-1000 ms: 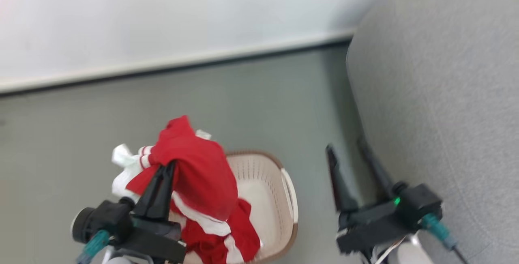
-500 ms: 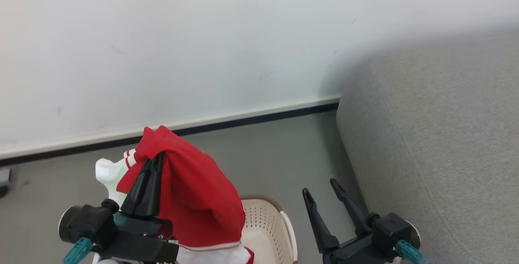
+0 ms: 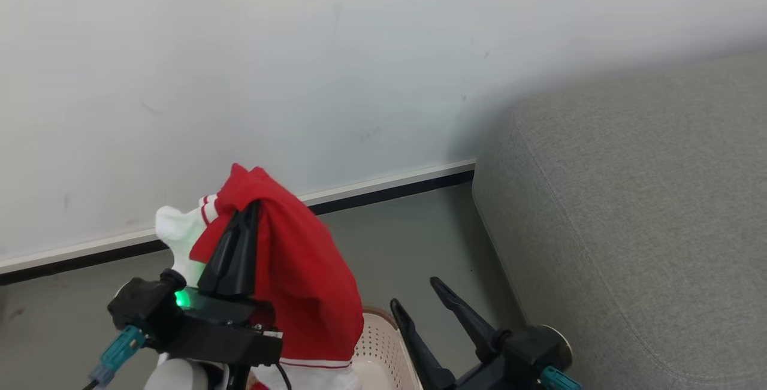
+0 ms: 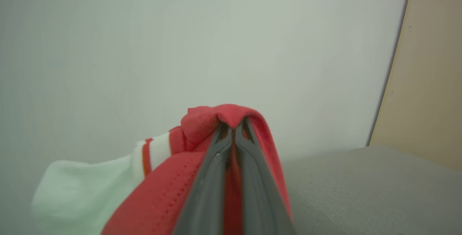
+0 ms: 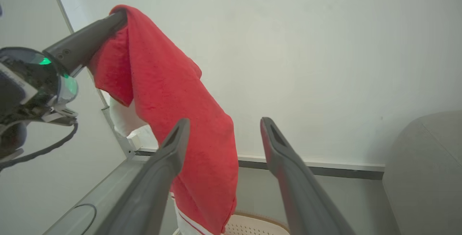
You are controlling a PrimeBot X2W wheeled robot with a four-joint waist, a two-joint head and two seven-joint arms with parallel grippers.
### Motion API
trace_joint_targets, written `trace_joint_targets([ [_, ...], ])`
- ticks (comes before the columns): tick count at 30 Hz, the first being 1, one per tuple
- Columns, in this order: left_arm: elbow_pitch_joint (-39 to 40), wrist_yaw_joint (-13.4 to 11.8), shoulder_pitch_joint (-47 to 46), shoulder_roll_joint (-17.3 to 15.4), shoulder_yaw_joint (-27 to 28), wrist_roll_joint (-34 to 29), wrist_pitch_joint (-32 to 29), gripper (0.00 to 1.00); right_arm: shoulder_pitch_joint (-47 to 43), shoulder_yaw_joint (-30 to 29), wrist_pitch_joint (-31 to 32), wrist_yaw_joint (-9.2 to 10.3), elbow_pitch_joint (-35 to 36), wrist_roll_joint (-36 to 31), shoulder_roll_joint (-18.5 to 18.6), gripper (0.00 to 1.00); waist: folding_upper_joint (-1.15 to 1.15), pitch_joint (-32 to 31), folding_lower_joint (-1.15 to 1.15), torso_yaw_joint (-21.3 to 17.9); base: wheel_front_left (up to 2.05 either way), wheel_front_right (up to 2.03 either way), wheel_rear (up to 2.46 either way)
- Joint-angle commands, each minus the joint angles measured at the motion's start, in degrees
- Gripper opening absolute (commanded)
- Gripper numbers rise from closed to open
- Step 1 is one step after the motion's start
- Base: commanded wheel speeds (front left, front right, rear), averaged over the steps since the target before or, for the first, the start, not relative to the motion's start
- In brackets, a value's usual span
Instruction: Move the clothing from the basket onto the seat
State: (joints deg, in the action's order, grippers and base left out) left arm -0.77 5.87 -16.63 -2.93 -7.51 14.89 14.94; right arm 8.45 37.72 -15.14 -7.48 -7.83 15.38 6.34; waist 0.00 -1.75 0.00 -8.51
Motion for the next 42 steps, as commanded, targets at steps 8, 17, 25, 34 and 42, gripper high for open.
trace_joint_targets([
  [8,0.4,-1.6,-3.5,0.0,-5.2,3.2,0.3,0.00,3.7,3.5,-0.1,-0.03,-1.6,0.5,-0.7,1.00,0.00,0.5,0.00,-1.5,0.00,0.00,0.00],
  [17,0.0,-3.9,-6.4,0.0,-12.4,4.9,0.3,0.00,5.1,0.3,-0.1,-0.02,-6.7,-3.9,-2.5,1.00,0.00,1.2,0.00,-2.5,0.00,0.00,0.00],
  [25,-1.4,-4.7,-8.3,0.0,-16.9,5.7,0.3,0.00,6.7,0.3,-0.1,-0.02,-8.9,-5.0,-3.3,1.00,0.00,2.0,0.00,-2.5,0.00,0.00,0.00],
  [34,-3.7,-4.0,-9.6,0.0,-19.2,5.1,0.1,0.00,8.2,-3.1,-0.1,-0.02,-7.2,-5.5,-3.5,1.00,0.00,2.6,0.00,-2.0,0.00,0.00,0.00],
  [42,-5.5,-3.6,-10.1,-1.5,-20.1,4.4,-0.3,0.00,8.0,-4.8,-0.1,-0.02,-6.8,-4.8,-3.5,0.00,0.00,3.2,0.00,-2.2,0.00,0.00,0.00],
])
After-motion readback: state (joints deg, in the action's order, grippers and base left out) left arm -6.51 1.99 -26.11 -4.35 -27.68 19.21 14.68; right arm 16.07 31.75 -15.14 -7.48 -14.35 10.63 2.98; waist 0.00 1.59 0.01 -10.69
